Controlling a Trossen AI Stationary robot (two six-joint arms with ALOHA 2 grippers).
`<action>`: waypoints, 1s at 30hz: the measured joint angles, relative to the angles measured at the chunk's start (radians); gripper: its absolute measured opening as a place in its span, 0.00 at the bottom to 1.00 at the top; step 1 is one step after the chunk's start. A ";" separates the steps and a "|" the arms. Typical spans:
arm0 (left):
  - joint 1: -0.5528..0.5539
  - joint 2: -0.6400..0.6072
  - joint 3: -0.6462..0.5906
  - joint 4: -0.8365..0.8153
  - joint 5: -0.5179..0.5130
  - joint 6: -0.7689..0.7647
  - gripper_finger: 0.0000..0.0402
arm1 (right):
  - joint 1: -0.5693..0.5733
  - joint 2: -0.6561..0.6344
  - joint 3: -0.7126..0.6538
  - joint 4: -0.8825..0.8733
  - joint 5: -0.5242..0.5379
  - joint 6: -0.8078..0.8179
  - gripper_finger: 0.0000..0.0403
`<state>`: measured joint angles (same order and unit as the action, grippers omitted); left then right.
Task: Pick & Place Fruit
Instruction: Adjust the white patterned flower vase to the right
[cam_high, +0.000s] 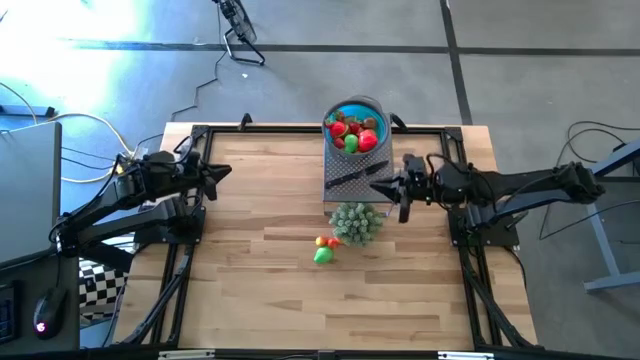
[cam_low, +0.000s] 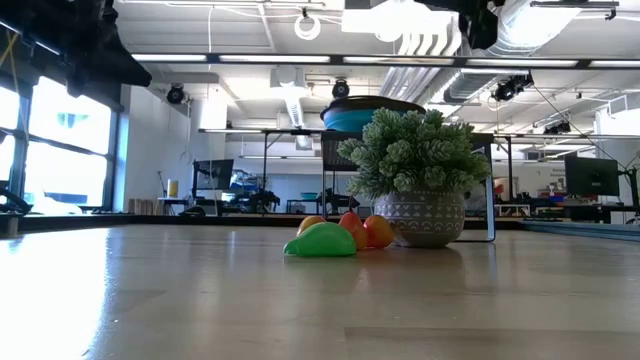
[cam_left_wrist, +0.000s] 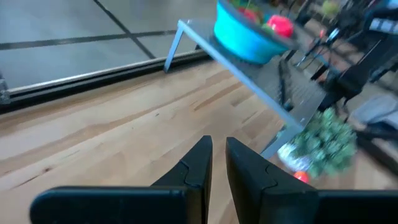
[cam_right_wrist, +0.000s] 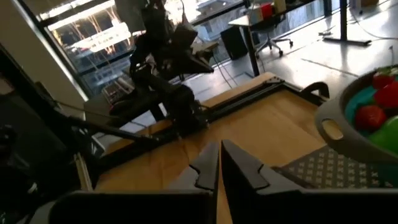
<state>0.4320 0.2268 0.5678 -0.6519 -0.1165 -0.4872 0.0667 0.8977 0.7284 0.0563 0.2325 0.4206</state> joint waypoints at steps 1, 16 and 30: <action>0.000 0.000 0.000 0.015 0.000 -0.015 0.11 | 0.011 -0.001 0.000 -0.009 0.000 -0.001 0.02; 0.000 0.011 0.000 0.132 0.128 -0.070 0.11 | 0.143 -0.001 -0.065 -0.029 0.113 0.069 0.01; -0.001 0.202 0.000 0.276 0.212 -0.054 0.11 | 0.165 -0.073 -0.164 0.059 0.106 0.081 0.01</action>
<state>0.4313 0.4291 0.5678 -0.3755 0.0955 -0.5409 0.2321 0.8245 0.5641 0.1149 0.3386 0.5014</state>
